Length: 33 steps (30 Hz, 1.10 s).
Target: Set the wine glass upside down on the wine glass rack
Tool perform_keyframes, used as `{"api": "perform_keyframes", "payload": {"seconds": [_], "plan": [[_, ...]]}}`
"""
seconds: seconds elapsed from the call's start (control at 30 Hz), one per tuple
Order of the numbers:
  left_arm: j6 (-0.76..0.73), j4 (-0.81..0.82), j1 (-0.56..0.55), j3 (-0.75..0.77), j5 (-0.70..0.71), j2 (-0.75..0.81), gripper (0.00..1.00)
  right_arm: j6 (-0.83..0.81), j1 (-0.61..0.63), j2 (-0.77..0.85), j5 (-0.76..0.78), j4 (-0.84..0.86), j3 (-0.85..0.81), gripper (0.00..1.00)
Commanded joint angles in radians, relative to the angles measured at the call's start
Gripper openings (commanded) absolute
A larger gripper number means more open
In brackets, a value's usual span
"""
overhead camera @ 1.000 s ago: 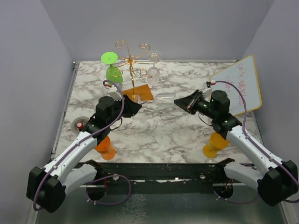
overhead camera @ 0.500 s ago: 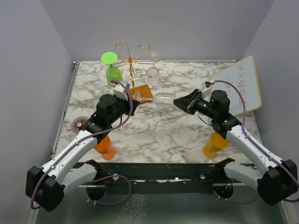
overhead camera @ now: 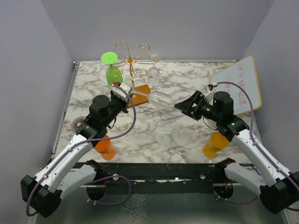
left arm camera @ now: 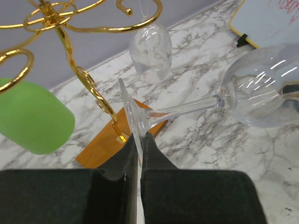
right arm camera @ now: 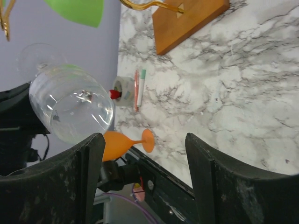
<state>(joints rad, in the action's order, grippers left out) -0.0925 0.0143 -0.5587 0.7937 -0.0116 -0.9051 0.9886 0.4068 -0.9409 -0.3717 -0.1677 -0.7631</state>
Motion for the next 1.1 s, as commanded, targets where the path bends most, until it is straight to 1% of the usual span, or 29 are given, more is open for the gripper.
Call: {"api": "perform_keyframes", "payload": {"seconds": [0.0, 0.13, 0.23, 0.3, 0.37, 0.5, 0.6, 0.7, 0.77, 0.83, 1.07], "plan": [[-0.209, 0.048, -0.004, 0.038, 0.036, 0.05, 0.0, -0.186, 0.005, 0.02, 0.066, -0.202, -0.069, 0.77], [-0.3, 0.025, -0.004, 0.032, -0.024, 0.083, 0.0, -0.301, 0.004, 0.042, 0.068, -0.221, -0.1, 0.8], [-0.338, -0.01, -0.004, 0.028, -0.094, 0.119, 0.0, -0.424, 0.004, 0.037, -0.004, -0.177, -0.144, 0.81], [-0.34, -0.04, -0.004, 0.024, -0.14, 0.144, 0.0, -0.533, 0.004, 0.003, -0.046, -0.185, -0.212, 0.82], [-0.335, -0.065, -0.004, 0.02, -0.183, 0.161, 0.0, -0.608, 0.004, -0.049, -0.084, -0.204, -0.295, 0.84], [-0.333, -0.134, -0.004, 0.027, -0.235, 0.162, 0.0, -0.685, 0.005, -0.175, -0.317, -0.174, -0.415, 0.84], [-0.338, -0.197, -0.004, 0.055, -0.282, 0.13, 0.0, -0.718, 0.035, -0.263, -0.429, -0.143, -0.467, 0.84], [-0.337, -0.204, -0.004, 0.053, -0.326, 0.114, 0.0, -0.75, 0.126, -0.335, -0.457, -0.102, -0.49, 0.84], [-0.338, -0.205, -0.005, 0.053, -0.336, 0.102, 0.0, -0.762, 0.2, -0.376, -0.456, -0.077, -0.496, 0.83], [-0.343, -0.204, -0.007, 0.052, -0.336, 0.1, 0.0, -0.748, 0.246, -0.416, -0.439, -0.051, -0.491, 0.83], [-0.409, -0.234, -0.048, 0.037, -0.29, 0.116, 0.0, -0.752, 0.305, -0.495, -0.404, -0.061, -0.506, 0.7]]}}
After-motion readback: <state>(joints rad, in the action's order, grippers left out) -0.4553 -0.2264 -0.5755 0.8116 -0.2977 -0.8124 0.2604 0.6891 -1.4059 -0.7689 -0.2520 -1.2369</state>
